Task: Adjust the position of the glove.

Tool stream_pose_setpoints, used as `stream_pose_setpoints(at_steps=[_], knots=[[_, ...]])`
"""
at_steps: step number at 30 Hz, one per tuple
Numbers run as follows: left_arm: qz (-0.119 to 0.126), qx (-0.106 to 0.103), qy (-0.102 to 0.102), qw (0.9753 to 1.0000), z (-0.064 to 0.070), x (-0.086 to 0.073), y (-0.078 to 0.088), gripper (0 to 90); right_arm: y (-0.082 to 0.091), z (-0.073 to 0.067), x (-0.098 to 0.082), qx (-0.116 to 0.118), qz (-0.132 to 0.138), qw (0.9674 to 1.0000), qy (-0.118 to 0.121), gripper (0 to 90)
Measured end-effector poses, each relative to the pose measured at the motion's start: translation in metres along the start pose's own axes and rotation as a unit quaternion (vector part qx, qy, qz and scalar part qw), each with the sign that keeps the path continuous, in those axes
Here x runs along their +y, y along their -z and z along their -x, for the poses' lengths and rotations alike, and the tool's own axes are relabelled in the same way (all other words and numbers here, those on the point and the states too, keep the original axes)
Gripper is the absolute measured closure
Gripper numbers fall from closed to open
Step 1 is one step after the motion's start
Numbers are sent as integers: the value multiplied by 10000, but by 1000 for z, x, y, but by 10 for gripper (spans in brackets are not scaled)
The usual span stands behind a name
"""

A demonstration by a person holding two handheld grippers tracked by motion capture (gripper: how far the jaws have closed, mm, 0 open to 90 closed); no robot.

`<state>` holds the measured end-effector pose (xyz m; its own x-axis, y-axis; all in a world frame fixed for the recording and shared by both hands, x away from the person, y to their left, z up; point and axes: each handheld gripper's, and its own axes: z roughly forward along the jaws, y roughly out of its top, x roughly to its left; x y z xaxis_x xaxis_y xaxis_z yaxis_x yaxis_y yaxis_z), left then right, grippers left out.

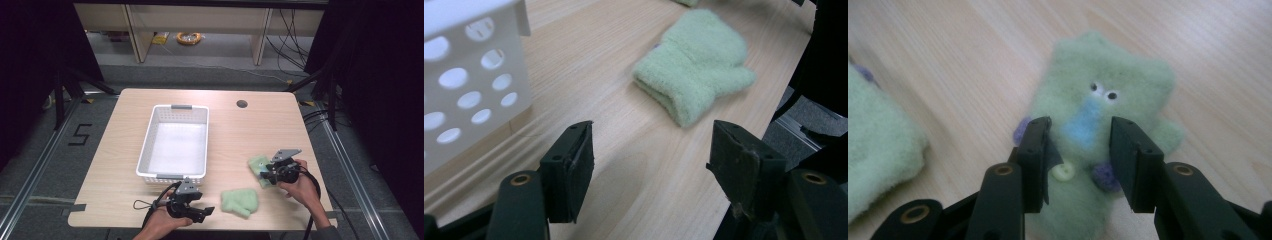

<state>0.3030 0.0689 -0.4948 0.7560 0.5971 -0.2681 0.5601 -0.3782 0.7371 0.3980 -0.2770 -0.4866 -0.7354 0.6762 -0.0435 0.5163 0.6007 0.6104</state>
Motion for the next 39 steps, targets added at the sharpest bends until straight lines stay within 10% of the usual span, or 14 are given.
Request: stream_pose_setpoints(at_steps=[13, 24, 30, 39], knots=[[-41, 24, 30, 10000, 1, -3, -1, 341, -10, 1, -5, 1, 152, 9998, -88, 684], [-105, 29, -85, 9999, 1, -4, -2, 342, -7, -4, -5, -95, 57, 9980, -619, 852], [-35, -5, -22, 10000, 1, -3, -3, 345, 19, -5, -3, -47, 722, 9936, -868, 858], [58, -67, -114, 9999, 10, 0, -1, 352, 50, -44, 11, 50, 1184, 9901, -747, 857]])
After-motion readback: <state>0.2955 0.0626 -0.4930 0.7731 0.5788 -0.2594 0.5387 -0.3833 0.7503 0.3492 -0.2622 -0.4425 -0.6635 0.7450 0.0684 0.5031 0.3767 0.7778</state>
